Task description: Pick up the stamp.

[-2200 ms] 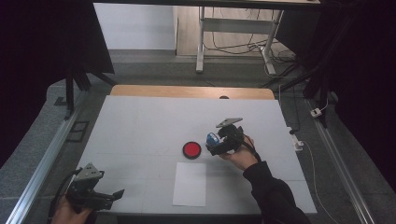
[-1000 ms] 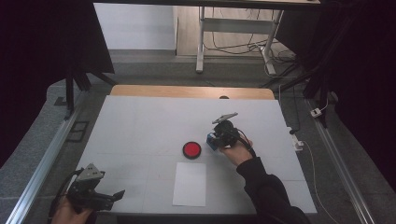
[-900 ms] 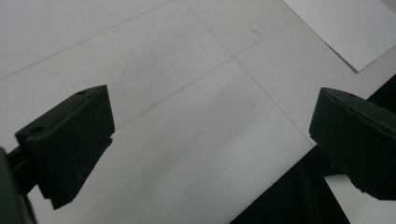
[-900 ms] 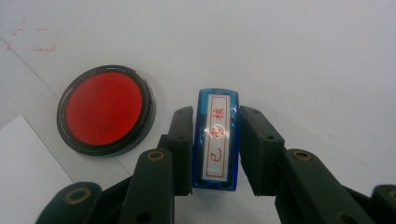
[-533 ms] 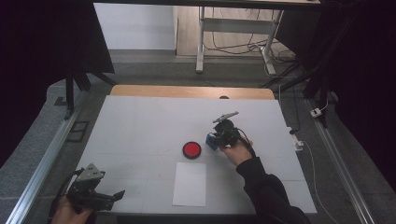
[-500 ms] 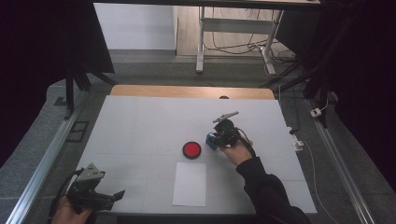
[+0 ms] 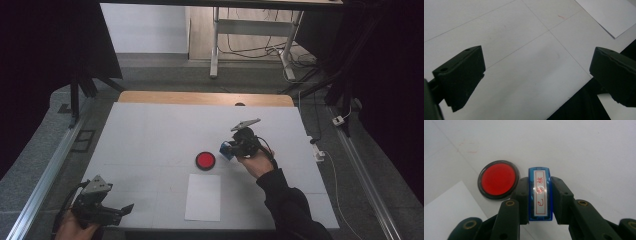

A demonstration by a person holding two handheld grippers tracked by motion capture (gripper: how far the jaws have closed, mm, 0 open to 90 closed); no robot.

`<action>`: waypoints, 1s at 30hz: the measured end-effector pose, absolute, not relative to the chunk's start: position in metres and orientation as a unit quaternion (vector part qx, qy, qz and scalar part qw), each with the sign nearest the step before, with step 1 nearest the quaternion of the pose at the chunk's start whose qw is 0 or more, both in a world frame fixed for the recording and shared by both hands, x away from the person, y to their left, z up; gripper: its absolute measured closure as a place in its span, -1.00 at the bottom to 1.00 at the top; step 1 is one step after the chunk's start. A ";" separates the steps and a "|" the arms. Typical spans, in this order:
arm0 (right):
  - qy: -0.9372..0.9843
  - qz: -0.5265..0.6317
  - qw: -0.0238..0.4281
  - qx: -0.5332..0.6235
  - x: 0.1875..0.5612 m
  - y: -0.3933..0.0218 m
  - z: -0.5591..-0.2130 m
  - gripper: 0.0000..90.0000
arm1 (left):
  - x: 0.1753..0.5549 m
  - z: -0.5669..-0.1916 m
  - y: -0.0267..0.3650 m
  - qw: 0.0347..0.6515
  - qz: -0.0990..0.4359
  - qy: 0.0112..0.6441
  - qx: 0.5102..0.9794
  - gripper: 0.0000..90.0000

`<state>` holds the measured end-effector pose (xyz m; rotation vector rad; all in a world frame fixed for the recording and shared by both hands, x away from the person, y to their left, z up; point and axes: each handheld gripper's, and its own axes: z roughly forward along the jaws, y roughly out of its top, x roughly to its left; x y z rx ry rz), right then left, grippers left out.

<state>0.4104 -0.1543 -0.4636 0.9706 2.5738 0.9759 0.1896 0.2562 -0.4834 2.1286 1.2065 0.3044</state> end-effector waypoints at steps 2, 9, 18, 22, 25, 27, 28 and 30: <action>0.879 0.332 0.113 0.321 0.407 -0.155 -0.461 0.56 | 0.190 -0.483 0.256 0.332 0.116 0.462 0.814 -0.99; 0.881 0.346 0.109 0.303 0.398 -0.159 -0.454 0.56 | 0.190 -0.483 0.257 0.333 0.116 0.463 0.813 -0.99; 0.882 0.366 0.104 0.279 0.381 -0.162 -0.443 0.56 | 0.190 -0.483 0.257 0.334 0.113 0.464 0.812 -0.99; 0.882 0.377 0.093 0.268 0.374 -0.164 -0.440 0.56 | 0.190 -0.483 0.258 0.336 0.113 0.463 0.812 -0.99; 0.884 0.381 0.098 0.251 0.366 -0.163 -0.436 0.56 | 0.189 -0.483 0.258 0.339 0.114 0.461 0.812 -0.99; 0.886 0.379 0.098 0.248 0.364 -0.162 -0.435 0.56 | 0.189 -0.483 0.258 0.339 0.114 0.461 0.812 -0.99; 0.887 0.380 0.100 0.240 0.360 -0.162 -0.434 0.56 | 0.190 -0.483 0.258 0.339 0.113 0.462 0.812 -0.99; 0.888 0.381 0.100 0.237 0.359 -0.161 -0.434 0.56 | 0.190 -0.483 0.258 0.340 0.113 0.463 0.811 -0.99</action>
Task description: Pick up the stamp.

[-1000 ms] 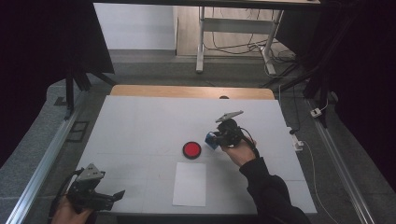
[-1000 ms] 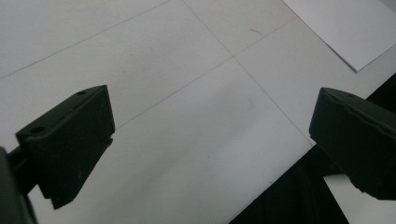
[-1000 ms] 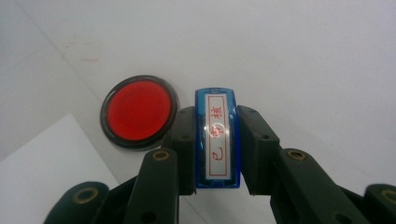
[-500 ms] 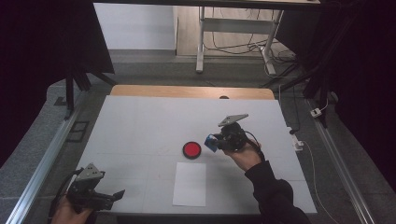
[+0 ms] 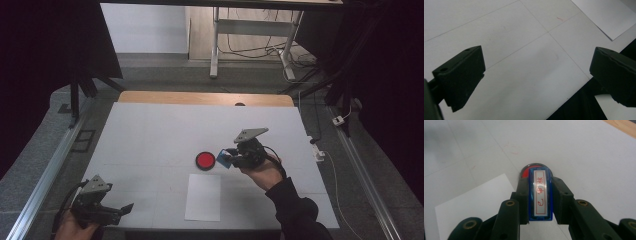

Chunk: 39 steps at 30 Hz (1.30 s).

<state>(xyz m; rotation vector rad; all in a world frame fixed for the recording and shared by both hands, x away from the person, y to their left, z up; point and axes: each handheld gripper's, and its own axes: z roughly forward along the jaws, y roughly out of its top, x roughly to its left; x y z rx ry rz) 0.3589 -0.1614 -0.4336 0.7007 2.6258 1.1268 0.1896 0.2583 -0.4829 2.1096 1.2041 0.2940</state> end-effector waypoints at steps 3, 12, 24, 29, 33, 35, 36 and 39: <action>0.887 0.388 0.096 0.232 0.354 -0.160 -0.432 0.56 | 0.189 -0.483 0.258 0.341 0.112 0.463 0.811 -0.99; 0.889 0.398 0.086 0.210 0.339 -0.154 -0.429 0.56 | 0.188 -0.482 0.258 0.344 0.117 0.456 0.813 -0.99; 0.896 0.404 0.077 0.169 0.319 -0.142 -0.426 0.56 | 0.188 -0.482 0.258 0.347 0.117 0.455 0.812 -0.99; 0.898 0.404 0.070 0.156 0.314 -0.137 -0.426 0.56 | 0.187 -0.482 0.258 0.347 0.117 0.454 0.812 -0.99; 0.900 0.404 0.068 0.148 0.311 -0.135 -0.426 0.56 | 0.187 -0.482 0.259 0.348 0.116 0.455 0.812 -0.99; 0.902 0.400 0.070 0.147 0.310 -0.134 -0.426 0.56 | 0.187 -0.482 0.259 0.348 0.115 0.455 0.811 -0.99; 0.902 0.400 0.070 0.147 0.310 -0.134 -0.426 0.56 | 0.187 -0.482 0.258 0.348 0.116 0.454 0.812 -0.99; 0.900 0.405 0.068 0.147 0.310 -0.134 -0.426 0.56 | 0.187 -0.482 0.258 0.348 0.117 0.455 0.811 -1.00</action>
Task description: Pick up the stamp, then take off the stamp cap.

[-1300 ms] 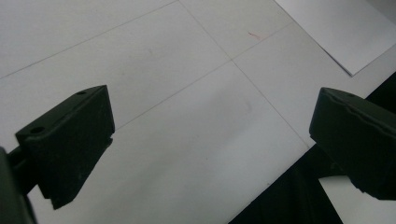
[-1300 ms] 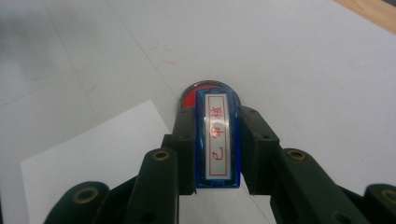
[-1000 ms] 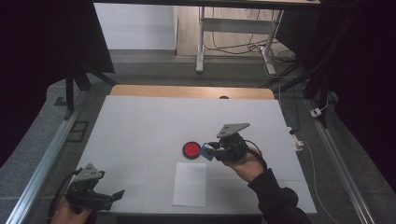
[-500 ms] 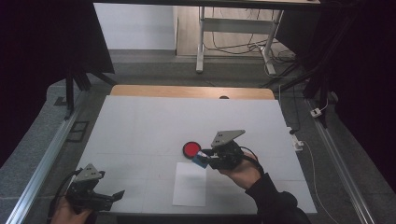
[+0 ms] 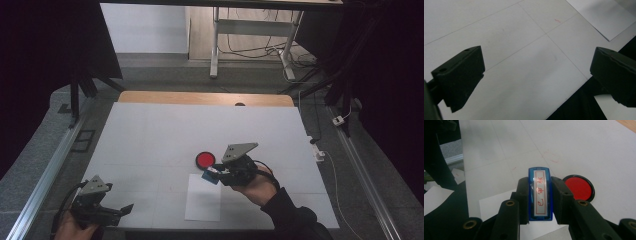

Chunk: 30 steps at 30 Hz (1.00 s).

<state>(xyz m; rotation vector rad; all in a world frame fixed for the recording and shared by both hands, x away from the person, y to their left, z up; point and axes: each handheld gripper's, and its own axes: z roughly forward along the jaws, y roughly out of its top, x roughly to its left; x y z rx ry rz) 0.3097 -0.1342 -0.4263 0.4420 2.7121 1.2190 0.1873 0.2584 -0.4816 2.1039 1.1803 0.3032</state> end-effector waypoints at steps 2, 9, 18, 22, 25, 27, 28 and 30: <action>0.900 0.406 0.067 0.146 0.310 -0.135 -0.425 0.56 | 0.188 -0.482 0.259 0.347 0.116 0.456 0.811 -1.00; 0.900 0.406 0.067 0.144 0.311 -0.136 -0.425 0.56 | 0.186 -0.480 0.256 0.344 0.131 0.451 0.813 -1.00; 0.899 0.408 0.067 0.145 0.311 -0.137 -0.423 0.56 | 0.188 -0.477 0.253 0.362 0.121 0.431 0.817 -1.00; 0.899 0.408 0.067 0.143 0.311 -0.138 -0.423 0.56 | 0.192 -0.476 0.251 0.365 0.113 0.425 0.821 -1.00; 0.899 0.409 0.066 0.143 0.311 -0.137 -0.422 0.56 | 0.195 -0.477 0.249 0.373 0.106 0.416 0.822 -1.00; 0.898 0.410 0.066 0.142 0.311 -0.137 -0.422 0.56 | 0.197 -0.477 0.247 0.383 0.100 0.410 0.822 -1.00; 0.899 0.410 0.066 0.142 0.311 -0.137 -0.422 0.56 | 0.198 -0.477 0.246 0.385 0.097 0.409 0.821 -1.00; 0.899 0.410 0.068 0.140 0.311 -0.137 -0.421 0.56 | 0.200 -0.476 0.243 0.386 0.096 0.406 0.823 -1.00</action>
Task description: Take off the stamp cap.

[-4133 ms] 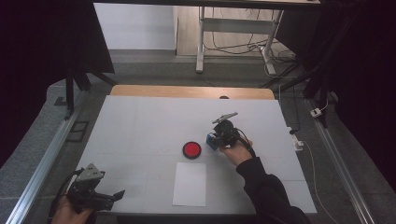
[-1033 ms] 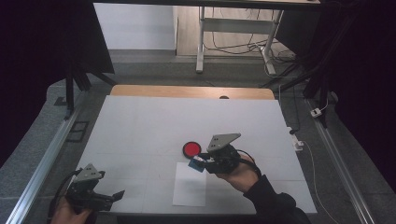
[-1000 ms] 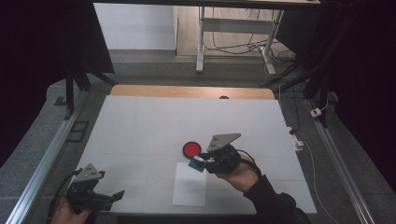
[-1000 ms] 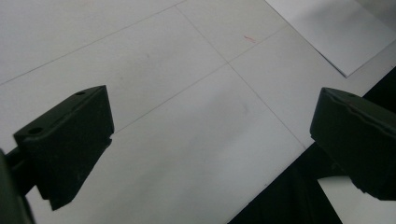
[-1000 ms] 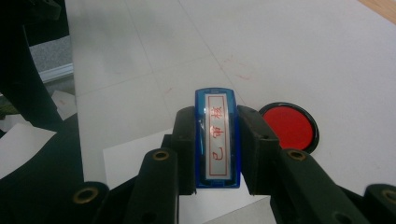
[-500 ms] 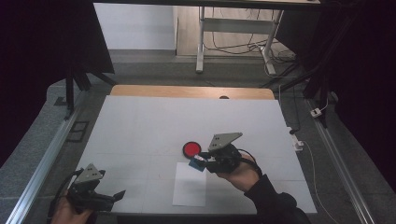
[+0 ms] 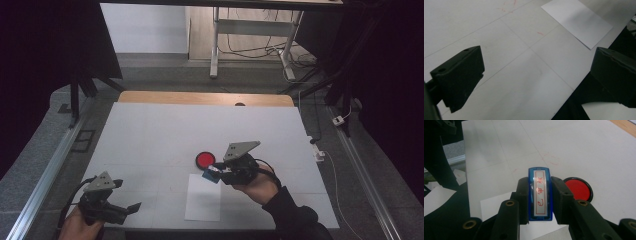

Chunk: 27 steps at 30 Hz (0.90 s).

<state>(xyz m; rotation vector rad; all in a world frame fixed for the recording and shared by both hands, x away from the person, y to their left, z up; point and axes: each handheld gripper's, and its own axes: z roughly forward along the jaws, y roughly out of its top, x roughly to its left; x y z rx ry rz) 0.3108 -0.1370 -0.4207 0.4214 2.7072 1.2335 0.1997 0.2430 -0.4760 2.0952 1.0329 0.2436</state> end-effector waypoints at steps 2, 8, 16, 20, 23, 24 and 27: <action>0.899 0.411 0.067 0.138 0.311 -0.138 -0.419 0.56 | 0.202 -0.476 0.240 0.389 0.095 0.402 0.823 -1.00; 0.896 0.416 0.067 0.138 0.311 -0.140 -0.416 0.56 | 0.210 -0.475 0.229 0.393 0.093 0.394 0.825 -1.00; 0.895 0.420 0.066 0.133 0.311 -0.142 -0.413 0.56 | 0.223 -0.471 0.216 0.407 0.081 0.380 0.827 -1.00; 0.896 0.418 0.068 0.133 0.311 -0.142 -0.413 0.56 | 0.231 -0.470 0.207 0.404 0.084 0.368 0.833 -1.00; 0.895 0.419 0.068 0.135 0.312 -0.143 -0.413 0.56 | 0.236 -0.468 0.200 0.403 0.086 0.358 0.838 -1.00; 0.895 0.419 0.069 0.136 0.312 -0.144 -0.413 0.56 | 0.238 -0.467 0.198 0.403 0.086 0.356 0.839 -1.00; 0.894 0.420 0.067 0.137 0.313 -0.144 -0.412 0.56 | 0.243 -0.466 0.192 0.402 0.087 0.348 0.842 -1.00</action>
